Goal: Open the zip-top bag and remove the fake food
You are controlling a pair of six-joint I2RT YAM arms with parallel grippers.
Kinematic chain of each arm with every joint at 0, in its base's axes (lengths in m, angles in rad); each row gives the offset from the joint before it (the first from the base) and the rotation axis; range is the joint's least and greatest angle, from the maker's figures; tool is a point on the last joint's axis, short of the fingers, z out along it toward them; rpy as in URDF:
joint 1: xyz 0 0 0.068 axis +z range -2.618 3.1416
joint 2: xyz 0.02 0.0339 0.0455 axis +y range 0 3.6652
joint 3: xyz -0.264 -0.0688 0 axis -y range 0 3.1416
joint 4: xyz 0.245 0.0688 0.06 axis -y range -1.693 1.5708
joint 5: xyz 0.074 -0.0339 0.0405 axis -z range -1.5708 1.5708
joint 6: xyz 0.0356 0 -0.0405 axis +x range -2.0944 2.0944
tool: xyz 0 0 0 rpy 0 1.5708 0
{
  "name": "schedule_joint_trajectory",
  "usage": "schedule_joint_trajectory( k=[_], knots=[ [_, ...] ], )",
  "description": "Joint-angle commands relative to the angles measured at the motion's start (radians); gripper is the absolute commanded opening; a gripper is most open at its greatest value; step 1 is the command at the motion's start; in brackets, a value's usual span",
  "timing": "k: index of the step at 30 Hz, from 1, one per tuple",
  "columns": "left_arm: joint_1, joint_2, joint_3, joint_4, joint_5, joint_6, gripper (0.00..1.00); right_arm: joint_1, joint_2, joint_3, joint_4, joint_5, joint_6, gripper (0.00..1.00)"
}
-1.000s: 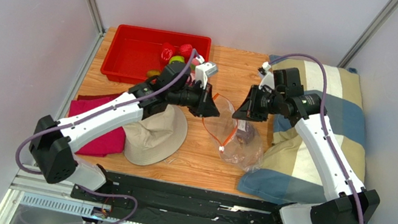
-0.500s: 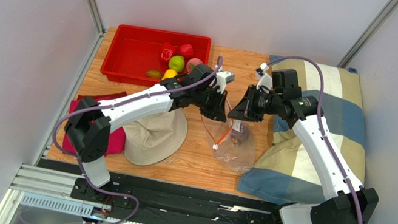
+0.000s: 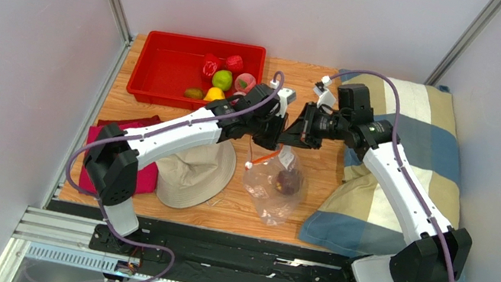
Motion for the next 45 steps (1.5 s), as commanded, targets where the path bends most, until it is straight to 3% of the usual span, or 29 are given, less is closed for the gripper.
schedule_joint_trajectory(
  k=[1,7,13,16,20,22,26,30,33,34,40,42,43,45],
  knots=[
    [-0.001,-0.076,0.053,-0.076,-0.125,-0.039,0.04,0.051,0.041,0.051,0.134,-0.087,0.075,0.0],
    [0.0,-0.07,-0.011,-0.036,-0.069,-0.035,0.06,0.055,0.01,0.013,0.063,0.002,-0.02,0.0],
    [-0.016,0.005,-0.06,0.021,0.077,0.004,0.25,-0.018,-0.105,-0.148,-0.008,0.06,-0.095,0.0],
    [-0.039,0.034,-0.063,0.061,0.099,0.016,0.27,-0.064,-0.145,-0.177,-0.032,0.066,-0.094,0.0],
    [-0.073,0.09,-0.019,0.093,0.128,0.05,0.21,-0.087,-0.178,-0.203,-0.086,0.109,-0.098,0.0],
    [-0.088,0.128,0.024,0.087,0.145,0.062,0.1,-0.103,-0.2,-0.212,-0.135,0.152,-0.102,0.0],
    [-0.115,0.16,0.056,0.082,0.149,0.089,0.01,-0.109,-0.229,-0.167,-0.241,0.249,-0.115,0.0],
    [-0.144,0.18,0.05,0.085,0.151,0.119,0.01,-0.109,-0.267,-0.13,-0.265,0.281,-0.086,0.0],
    [-0.165,0.203,0.041,0.082,0.128,0.142,0.12,-0.109,-0.28,-0.13,-0.285,0.29,-0.079,0.0],
    [-0.17,0.209,0.039,0.087,0.122,0.155,0.23,-0.11,-0.281,-0.136,-0.287,0.293,-0.077,0.0],
    [-0.193,0.255,0.05,0.068,0.051,0.18,0.61,-0.11,-0.286,-0.134,-0.31,0.295,-0.095,0.0],
    [-0.196,0.278,0.058,0.091,0.053,0.177,0.62,-0.112,-0.287,-0.14,-0.31,0.293,-0.097,0.0],
    [-0.199,0.289,0.062,0.094,0.053,0.171,0.7,-0.112,-0.287,-0.142,-0.308,0.29,-0.1,0.0],
    [-0.205,0.318,0.081,0.104,0.068,0.171,0.75,-0.113,-0.287,-0.148,-0.307,0.287,-0.1,0.0]
  ],
)
